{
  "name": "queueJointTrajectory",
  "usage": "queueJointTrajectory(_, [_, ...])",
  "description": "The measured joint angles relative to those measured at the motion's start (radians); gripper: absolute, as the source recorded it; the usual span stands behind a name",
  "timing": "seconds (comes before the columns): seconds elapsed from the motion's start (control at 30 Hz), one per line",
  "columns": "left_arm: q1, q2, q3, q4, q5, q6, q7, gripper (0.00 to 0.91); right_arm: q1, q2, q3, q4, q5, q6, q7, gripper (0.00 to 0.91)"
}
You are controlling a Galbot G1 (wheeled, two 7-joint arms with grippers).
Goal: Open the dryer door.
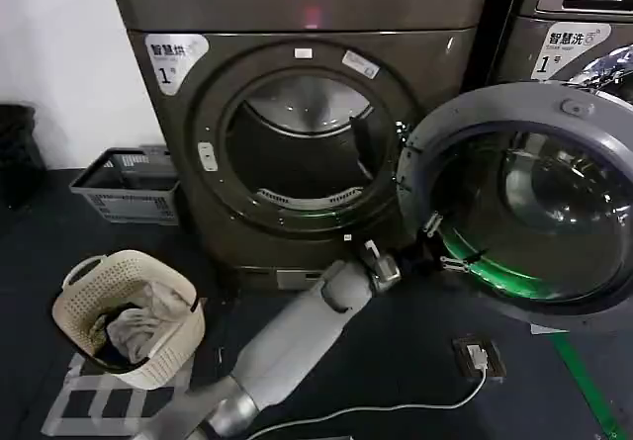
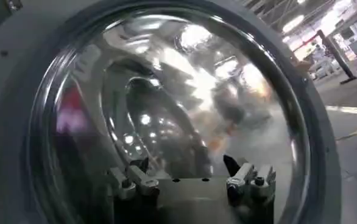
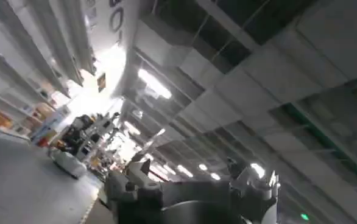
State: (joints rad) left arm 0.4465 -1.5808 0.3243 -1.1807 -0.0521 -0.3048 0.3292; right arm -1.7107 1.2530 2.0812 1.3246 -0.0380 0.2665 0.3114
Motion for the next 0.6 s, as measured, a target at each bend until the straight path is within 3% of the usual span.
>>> queueJointTrajectory(0.07, [0.017, 0.036, -0.001, -0.041, 0.0, 0.037, -0.019, 0.907, 0.0, -0.01, 0.001, -0.011, 0.004, -0.007, -0.003, 0.907])
queueJointTrajectory(0.2, [0.077, 0.132, -0.027, -0.167, -0.021, 0.19, -0.093, 0.907, 0.002, -0.029, 0.002, -0.033, 0.015, -0.026, -0.007, 0.907])
queueJointTrajectory(0.6, [0.257, 0.418, -0.205, -0.52, -0.306, 0.624, -0.28, 0.907, 0.017, -0.07, -0.033, -0.065, 0.016, -0.031, -0.018, 0.907])
